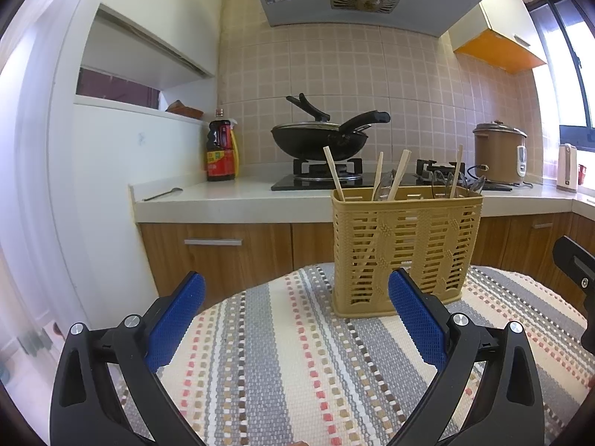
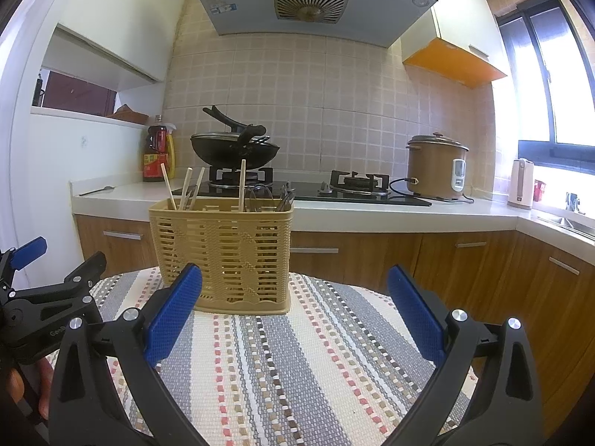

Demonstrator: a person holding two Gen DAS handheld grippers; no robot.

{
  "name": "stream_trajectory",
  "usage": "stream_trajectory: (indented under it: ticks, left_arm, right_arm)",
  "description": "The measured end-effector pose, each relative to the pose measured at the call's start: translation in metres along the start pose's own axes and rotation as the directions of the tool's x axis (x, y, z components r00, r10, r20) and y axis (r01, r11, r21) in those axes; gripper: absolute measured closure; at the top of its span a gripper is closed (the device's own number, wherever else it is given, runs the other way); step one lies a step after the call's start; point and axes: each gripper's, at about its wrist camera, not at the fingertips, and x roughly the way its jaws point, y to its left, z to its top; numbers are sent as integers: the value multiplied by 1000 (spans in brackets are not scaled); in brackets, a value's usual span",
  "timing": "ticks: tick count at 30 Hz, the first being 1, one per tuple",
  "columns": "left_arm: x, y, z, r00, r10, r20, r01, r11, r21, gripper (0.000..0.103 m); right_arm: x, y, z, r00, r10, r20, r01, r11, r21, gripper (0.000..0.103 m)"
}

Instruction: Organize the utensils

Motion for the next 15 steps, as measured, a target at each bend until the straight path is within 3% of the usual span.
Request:
stream_trajectory:
  ticks: [15]
  left_arm:
    - [2, 4, 0, 1000, 11, -17, -11, 1000, -15, 8]
  right_arm:
    - [0, -1, 1, 1000, -1, 1, 1, 1000, 3, 8]
